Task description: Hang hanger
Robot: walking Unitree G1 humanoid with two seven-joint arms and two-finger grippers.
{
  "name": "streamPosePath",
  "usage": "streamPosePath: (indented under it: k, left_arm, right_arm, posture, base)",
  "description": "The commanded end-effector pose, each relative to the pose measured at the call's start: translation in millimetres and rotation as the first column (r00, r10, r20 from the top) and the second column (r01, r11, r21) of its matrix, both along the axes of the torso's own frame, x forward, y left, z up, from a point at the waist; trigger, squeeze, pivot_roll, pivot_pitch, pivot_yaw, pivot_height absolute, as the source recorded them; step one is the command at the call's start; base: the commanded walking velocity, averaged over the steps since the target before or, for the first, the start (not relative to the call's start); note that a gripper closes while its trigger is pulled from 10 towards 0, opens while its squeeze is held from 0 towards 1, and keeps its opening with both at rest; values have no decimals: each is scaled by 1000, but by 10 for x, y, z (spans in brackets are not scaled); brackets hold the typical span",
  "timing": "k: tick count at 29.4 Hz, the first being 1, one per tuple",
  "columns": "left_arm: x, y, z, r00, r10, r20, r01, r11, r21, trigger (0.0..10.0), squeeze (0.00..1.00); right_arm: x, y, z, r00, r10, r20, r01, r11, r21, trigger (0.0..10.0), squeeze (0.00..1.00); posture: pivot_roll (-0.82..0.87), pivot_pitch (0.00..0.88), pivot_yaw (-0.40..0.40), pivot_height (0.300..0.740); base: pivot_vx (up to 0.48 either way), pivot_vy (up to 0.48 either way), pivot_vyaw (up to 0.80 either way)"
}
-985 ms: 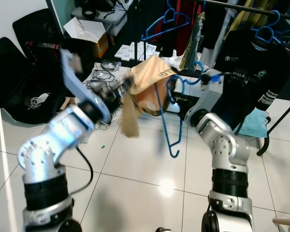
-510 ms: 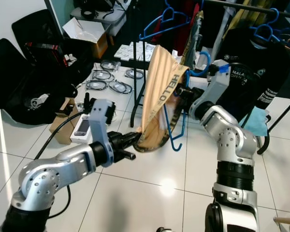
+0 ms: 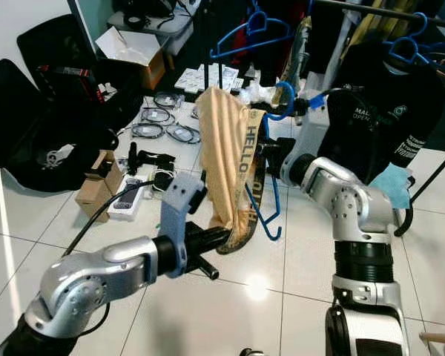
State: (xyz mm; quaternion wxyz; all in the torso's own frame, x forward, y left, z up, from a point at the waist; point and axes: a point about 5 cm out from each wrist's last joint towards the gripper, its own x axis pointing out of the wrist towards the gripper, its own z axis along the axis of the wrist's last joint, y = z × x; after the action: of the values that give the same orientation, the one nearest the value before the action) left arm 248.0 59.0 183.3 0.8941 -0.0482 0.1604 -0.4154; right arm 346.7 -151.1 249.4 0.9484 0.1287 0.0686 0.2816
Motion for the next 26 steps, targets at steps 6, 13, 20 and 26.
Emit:
streamPosePath:
  k: [6,13,20,26]
  left_arm:
    - [-230,-65,31,980,-190,55,188,981,45,10000,1000]
    - [-387,59,57,939,-334,80,321,937,136,10000,1000]
    - [-313,266,195,928,-330,171,298,936,189,10000,1000]
    - [-80,436,524,921,-178,347,147,983,112,10000,1000]
  right_arm:
    - [-74,93,265,971,112,213,-111,994,-20,10000,0]
    - [-234,0,400,908,234,349,-225,972,-65,10000,0]
    - [-407,-396,411,840,424,338,-317,890,-329,10000,0]
    - [-470,-697,498,817,487,310,-332,836,-438,10000,0]
  posture:
    - [-47,148,-22,740]
    - [-43,145,-25,740]
    - [-42,139,-26,740]
    - [-46,136,-28,740]
  base:
    - [0,0,0]
    - [0,0,0]
    - [0,0,0]
    - [0,0,0]
